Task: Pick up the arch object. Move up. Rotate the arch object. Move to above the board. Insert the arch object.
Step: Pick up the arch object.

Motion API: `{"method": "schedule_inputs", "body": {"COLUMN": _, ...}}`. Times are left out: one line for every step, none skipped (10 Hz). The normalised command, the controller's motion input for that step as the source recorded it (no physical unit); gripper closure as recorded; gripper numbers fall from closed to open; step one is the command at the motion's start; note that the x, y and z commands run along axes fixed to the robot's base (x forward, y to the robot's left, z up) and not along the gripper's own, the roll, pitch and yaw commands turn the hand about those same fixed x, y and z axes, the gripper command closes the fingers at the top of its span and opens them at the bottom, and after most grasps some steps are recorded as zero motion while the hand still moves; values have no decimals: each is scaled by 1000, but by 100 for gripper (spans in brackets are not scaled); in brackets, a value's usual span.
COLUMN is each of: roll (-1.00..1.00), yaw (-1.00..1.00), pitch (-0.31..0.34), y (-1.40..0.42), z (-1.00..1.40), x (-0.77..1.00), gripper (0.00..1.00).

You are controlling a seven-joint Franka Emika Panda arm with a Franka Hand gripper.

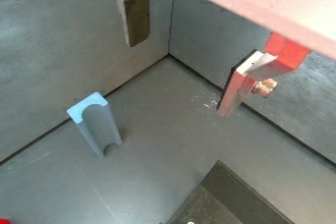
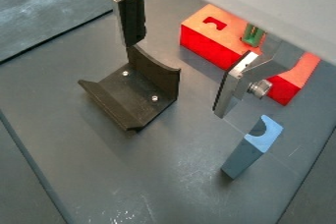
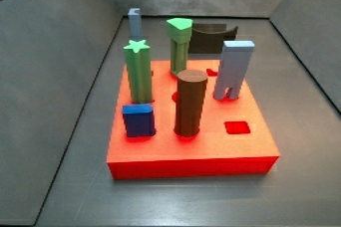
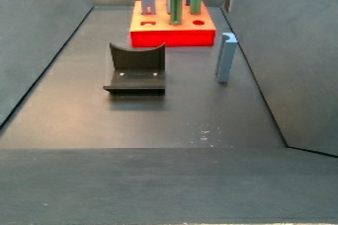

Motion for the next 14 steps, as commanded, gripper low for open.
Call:
{"method": "schedule_inputs", "body": {"roll": 0, "yaw": 6, "pitch": 0, "y": 0, "z": -89, "x": -271, "gripper": 0}}
{"method": "schedule_inputs", "body": {"roll": 53, "yaw": 37, "pitch": -43, "y": -189, "z": -314, "x": -557, "gripper": 0}}
{"method": "schedule_inputs", "body": {"roll": 0, "yaw": 49, "pitch": -63, "y": -269, "z": -260, "x": -654, "gripper": 0}}
{"method": "schedule_inputs", "body": {"roll": 0, "yaw": 146, "pitch": -103, "y": -254, "z": -149, "x": -691, "gripper": 0}}
{"method": "schedule_inputs", "body": {"roll": -13, "yaw": 214, "pitch": -91, "y": -286, "z": -177, "x": -463, "gripper": 0}}
{"method": "schedule_inputs", "body": {"roll": -13, "yaw": 209, "pitch": -84, "y": -231, "z": -311, "x": -409, "gripper": 0}}
{"method": "schedule_inputs", "body": {"roll": -50, "yaw": 151, "pitch": -49, "y": -223, "z": -417, "x": -203, "gripper": 0}}
{"method": "schedule_inputs", "body": {"roll": -81, "yaw": 37, "pitch": -4, "y": -186, "z": -506, "x": -26, "gripper": 0}}
{"method": "schedule_inputs", "body": {"roll": -127, "yaw": 0, "pitch": 1, "y": -151, "z": -583, "x": 34, "gripper": 0}}
{"method": "schedule_inputs", "body": {"roll": -144, "yaw": 0, "pitch": 14, "y": -137, "z": -571, "x": 60, "gripper": 0}}
{"method": "schedule_inputs", "body": {"roll": -146, "yaw": 0, "pitch": 0, "y": -123, "z": -569, "x": 0, "gripper": 0}}
{"method": "schedule_inputs", "body": {"roll": -127, "yaw": 0, "pitch": 0, "y": -89, "z": -571, "x": -74, "gripper": 0}}
{"method": "schedule_inputs", "body": {"roll": -90, "yaw": 0, "pitch": 0, "y": -31, "z": -549, "x": -211, "gripper": 0}}
{"method": "schedule_inputs", "body": {"roll": -90, "yaw": 0, "pitch": 0, "y": 0, "z": -471, "x": -169, "gripper": 0}}
